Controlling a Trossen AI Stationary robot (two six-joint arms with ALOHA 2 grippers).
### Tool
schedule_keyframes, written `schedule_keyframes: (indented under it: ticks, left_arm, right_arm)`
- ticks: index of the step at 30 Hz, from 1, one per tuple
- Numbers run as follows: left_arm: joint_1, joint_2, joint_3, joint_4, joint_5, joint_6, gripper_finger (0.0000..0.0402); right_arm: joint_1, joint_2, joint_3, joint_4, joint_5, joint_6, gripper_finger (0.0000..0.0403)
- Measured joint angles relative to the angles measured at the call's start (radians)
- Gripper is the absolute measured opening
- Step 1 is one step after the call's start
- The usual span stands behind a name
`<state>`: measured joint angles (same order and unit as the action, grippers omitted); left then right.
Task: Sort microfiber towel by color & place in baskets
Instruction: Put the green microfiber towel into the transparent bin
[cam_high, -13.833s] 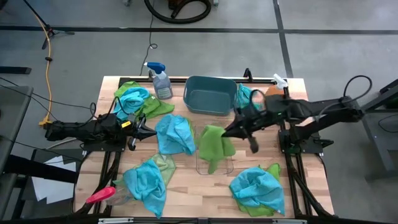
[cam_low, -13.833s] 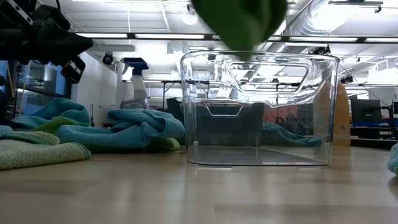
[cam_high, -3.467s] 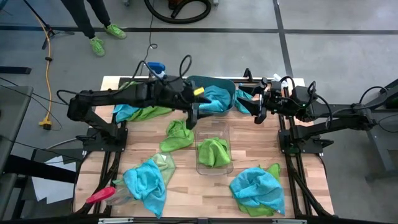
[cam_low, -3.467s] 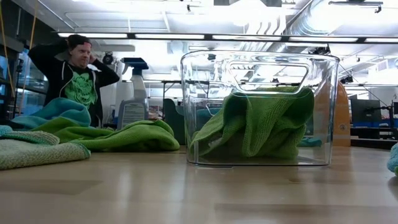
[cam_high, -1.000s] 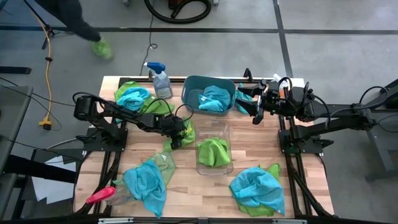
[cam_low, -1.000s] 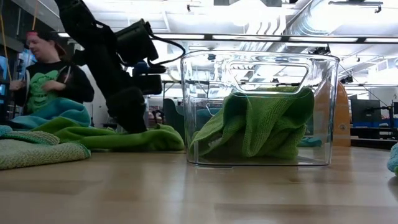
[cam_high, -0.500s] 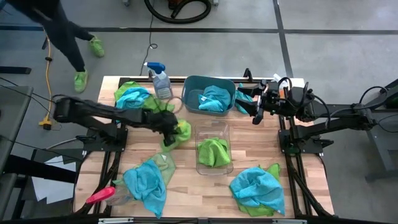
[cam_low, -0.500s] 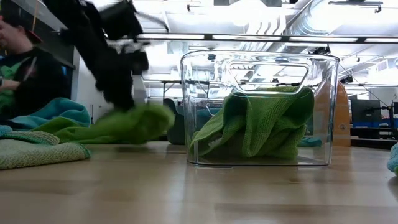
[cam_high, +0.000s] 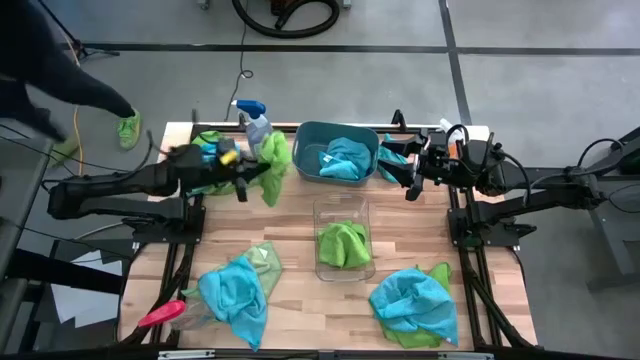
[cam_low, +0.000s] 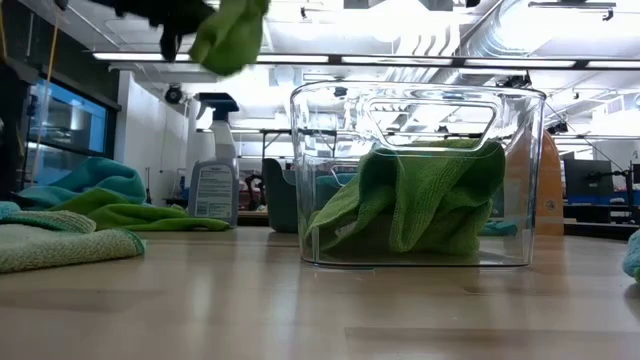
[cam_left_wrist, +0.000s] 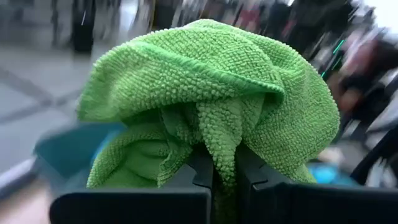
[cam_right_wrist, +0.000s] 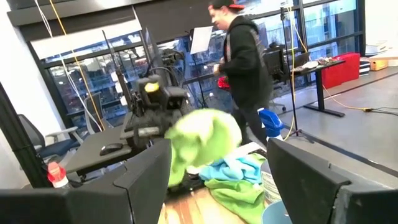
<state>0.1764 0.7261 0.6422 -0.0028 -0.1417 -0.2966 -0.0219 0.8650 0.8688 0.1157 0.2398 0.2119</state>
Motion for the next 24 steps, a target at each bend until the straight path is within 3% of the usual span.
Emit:
schedule_keyframes:
  ticks: [12, 20, 24]
  left_arm:
    - [-0.132, 0.145, 0.0, 0.432, 0.107, 0.012, 0.0001]
    - [-0.153, 0.301, 0.003, 0.574, 0.089, 0.011, 0.0001]
    - [-0.153, 0.439, 0.083, 0.61, 0.11, 0.04, 0.0001]
  right_arm:
    - [0.0, 0.034, 0.0, 0.03, -0.04, 0.042, 0.0261]
    - [0.0, 0.053, 0.0, 0.054, -0.042, 0.036, 0.0261]
    - [0.0, 0.05, 0.0, 0.118, -0.042, 0.023, 0.0261]
